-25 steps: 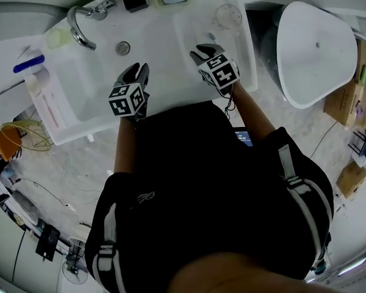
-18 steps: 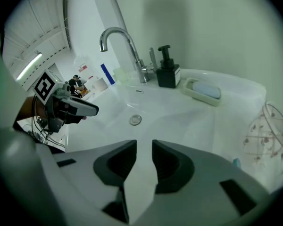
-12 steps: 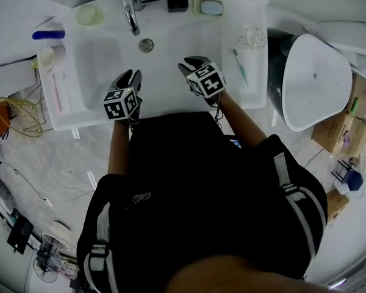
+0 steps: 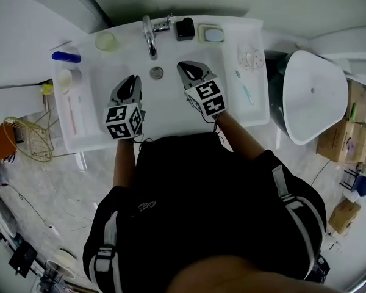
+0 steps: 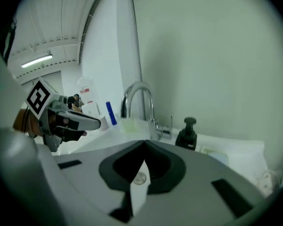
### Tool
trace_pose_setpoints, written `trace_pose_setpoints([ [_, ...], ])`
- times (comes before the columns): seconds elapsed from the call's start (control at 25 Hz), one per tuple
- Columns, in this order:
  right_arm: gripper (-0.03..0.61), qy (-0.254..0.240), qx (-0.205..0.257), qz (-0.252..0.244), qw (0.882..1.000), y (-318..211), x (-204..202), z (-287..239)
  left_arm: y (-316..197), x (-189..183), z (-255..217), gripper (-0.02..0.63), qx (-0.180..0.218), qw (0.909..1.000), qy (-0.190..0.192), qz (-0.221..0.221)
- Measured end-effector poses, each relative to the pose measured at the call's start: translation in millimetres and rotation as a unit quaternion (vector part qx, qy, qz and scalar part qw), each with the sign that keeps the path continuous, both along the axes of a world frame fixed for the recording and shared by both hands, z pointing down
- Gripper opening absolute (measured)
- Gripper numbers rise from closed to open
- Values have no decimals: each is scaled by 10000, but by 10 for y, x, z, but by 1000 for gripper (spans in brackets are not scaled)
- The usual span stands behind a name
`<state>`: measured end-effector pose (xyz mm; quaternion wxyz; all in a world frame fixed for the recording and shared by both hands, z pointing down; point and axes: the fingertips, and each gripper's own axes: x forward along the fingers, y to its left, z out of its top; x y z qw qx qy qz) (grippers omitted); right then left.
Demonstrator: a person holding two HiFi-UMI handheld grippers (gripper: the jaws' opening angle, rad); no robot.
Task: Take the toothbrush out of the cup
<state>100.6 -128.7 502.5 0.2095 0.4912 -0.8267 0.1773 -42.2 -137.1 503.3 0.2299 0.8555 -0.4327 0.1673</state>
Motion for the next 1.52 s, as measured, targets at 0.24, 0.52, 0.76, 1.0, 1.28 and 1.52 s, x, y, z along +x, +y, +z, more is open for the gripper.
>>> trace_pose_setpoints([
  [0.24,6,-121,1146,260,9930,-168,65,-892,-207,26,-922,0,1147,9930,271,-21],
  [0.52,6,-5,1982,431,9792,-128,110,-1465,-237,11,-1501,0,2004,9793,270,-100],
  [0.76,6,-132,2142,563,9751,-121,164,-1519,-214,4,-1476,0,2026,9786,290,-188],
  [1.0,6,-18,2210,585,9735,-90,163,-1537,-171,6,-1513,0,2146,9764,161,-174],
  [1.28,6,-69,2232,593,9729,-59,167,-1560,-127,12,-1541,0,2258,9740,32,-162],
  [1.52,5,-51,2339,369,9715,-3,103,-1618,-87,18,-1563,0,2252,9742,95,-145],
])
